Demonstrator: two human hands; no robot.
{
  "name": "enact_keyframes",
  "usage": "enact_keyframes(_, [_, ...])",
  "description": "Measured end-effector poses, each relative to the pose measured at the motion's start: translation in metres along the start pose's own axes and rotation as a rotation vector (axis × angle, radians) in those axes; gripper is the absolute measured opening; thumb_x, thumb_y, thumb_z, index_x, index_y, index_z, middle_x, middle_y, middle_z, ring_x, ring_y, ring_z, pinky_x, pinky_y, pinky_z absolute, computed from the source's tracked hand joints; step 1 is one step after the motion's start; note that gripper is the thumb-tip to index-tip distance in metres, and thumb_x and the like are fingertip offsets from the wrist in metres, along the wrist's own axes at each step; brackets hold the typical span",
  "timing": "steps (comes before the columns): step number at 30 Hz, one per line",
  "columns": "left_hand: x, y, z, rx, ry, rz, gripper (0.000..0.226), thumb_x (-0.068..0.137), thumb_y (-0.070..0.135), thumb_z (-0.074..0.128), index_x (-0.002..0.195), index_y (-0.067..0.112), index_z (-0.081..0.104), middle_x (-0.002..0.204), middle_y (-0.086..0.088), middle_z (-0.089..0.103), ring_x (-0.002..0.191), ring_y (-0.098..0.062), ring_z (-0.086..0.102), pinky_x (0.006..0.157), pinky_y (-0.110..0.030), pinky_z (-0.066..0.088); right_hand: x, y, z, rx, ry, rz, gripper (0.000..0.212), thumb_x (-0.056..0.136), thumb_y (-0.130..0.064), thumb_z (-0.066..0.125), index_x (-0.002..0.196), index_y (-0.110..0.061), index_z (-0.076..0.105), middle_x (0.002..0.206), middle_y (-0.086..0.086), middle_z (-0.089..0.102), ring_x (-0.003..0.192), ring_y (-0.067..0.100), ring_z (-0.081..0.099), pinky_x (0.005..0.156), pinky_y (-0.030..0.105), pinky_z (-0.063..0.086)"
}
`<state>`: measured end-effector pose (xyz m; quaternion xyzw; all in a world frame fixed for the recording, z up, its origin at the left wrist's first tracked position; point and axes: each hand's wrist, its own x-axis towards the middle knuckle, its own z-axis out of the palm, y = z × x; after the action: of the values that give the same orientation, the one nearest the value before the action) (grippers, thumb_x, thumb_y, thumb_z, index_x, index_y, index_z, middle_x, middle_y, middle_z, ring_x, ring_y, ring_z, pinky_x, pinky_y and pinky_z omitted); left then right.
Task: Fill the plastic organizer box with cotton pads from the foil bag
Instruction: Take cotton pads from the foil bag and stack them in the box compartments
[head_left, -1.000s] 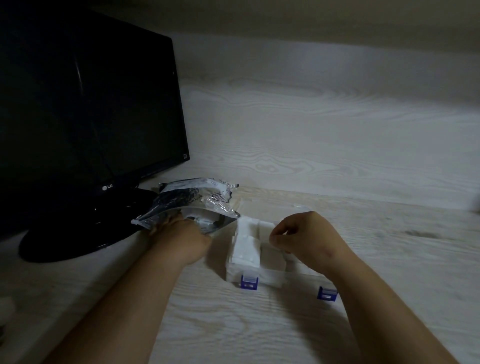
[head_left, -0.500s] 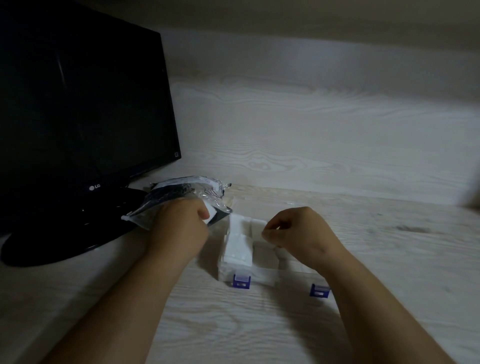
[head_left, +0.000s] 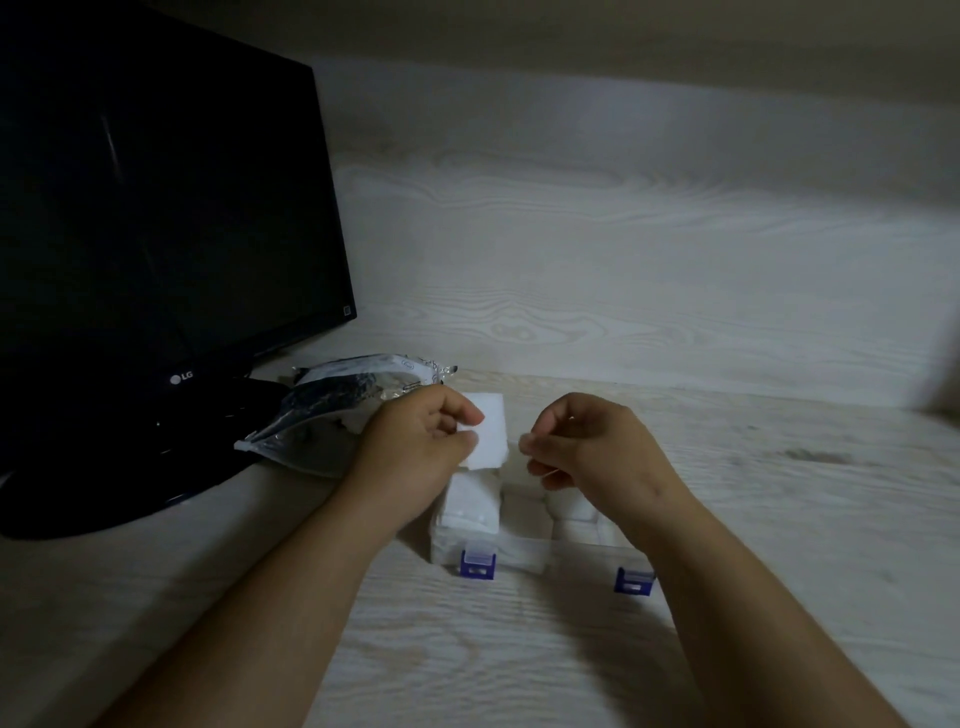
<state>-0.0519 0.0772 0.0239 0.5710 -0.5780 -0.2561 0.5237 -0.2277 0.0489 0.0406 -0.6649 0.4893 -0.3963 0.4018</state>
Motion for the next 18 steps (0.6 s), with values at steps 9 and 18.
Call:
enact_keyframes(9, [0.001, -0.008, 0.012, 0.014, -0.112, 0.089, 0.027, 0.088, -0.002, 0.062, 0.081, 0.024, 0.063, 0.072, -0.002, 0.062, 0.064, -0.011, 0.055, 0.066, -0.027, 0.047, -0.002, -0.002, -0.002, 0.067, -0.057, -0.028, 0.012, 0.079, 0.001, 0.075, 0.081, 0.001, 0.063, 0.072, 0.012, 0.064, 0.061, 0.02, 0.062, 0.065, 0.032, 0.059])
enact_keyframes(18, [0.002, -0.015, 0.022, 0.265, -0.069, 0.202, 0.021, 0.08, 0.021, 0.074, 0.073, 0.039, 0.068, 0.07, 0.019, 0.065, 0.069, 0.003, 0.059, 0.068, -0.02, 0.051, 0.001, -0.002, -0.012, -0.143, -0.09, 0.132, 0.004, 0.082, -0.002, 0.071, 0.082, -0.006, 0.071, 0.073, 0.017, 0.072, 0.057, 0.022, 0.067, 0.064, 0.033, 0.062])
